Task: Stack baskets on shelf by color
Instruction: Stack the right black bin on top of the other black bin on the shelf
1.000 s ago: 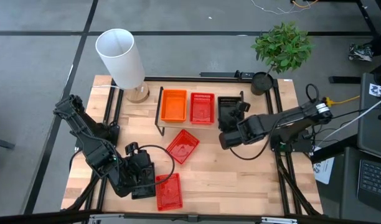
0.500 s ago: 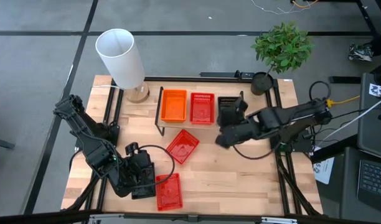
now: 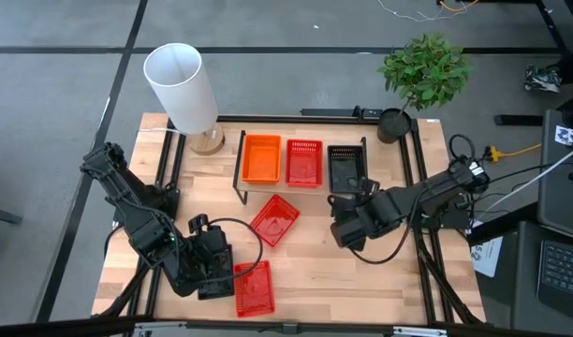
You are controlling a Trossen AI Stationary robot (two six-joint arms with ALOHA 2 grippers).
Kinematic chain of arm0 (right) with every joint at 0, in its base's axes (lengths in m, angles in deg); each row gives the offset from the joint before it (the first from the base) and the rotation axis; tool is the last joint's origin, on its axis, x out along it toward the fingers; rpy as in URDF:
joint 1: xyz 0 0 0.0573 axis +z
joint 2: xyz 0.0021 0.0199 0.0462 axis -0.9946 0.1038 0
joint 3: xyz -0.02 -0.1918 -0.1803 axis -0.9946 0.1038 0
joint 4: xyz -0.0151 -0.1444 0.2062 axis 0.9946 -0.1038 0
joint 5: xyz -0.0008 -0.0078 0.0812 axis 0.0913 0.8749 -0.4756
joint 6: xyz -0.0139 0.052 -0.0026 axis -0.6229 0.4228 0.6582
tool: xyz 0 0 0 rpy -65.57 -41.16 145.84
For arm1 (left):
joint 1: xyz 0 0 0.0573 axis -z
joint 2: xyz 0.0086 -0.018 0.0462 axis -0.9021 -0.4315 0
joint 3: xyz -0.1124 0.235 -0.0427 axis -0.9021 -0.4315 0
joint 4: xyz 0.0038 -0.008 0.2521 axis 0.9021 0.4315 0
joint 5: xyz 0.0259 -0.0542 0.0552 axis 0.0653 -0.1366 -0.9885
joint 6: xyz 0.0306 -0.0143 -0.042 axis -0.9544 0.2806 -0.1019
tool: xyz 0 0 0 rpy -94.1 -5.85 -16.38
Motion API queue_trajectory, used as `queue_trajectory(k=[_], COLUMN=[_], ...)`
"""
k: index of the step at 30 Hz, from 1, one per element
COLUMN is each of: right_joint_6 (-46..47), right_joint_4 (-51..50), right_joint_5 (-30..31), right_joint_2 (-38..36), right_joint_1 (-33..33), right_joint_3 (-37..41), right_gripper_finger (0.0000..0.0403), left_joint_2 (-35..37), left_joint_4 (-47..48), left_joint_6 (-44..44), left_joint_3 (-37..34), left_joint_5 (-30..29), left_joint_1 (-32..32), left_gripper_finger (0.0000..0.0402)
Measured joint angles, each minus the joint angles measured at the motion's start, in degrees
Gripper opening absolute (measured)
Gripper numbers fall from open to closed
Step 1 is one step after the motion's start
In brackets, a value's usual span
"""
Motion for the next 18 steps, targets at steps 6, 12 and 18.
queue_trajectory(k=[6, 12, 18], right_joint_6=[-3.5, -6.3, -9.2], right_joint_4=[2.8, 2.9, 3.0], right_joint_5=[1.8, 3.7, 3.7], right_joint_2=[-0.5, 0.0, 0.0], right_joint_1=[-0.6, -3.4, -6.4], right_joint_3=[0.0, 0.0, 0.0], right_gripper_finger=[0.0119, 0.0119, 0.0119], left_joint_2=[0.0, 0.0, 0.0], left_joint_4=[0.0, -0.1, -0.2], left_joint_6=[0.0, 0.0, 0.0], left_joint_3=[0.0, 0.0, 0.0], left_joint_5=[0.0, 0.0, 0.0], left_joint_1=[0.0, 0.0, 0.0], left_gripper_finger=[0.0119, 0.0119, 0.0119])
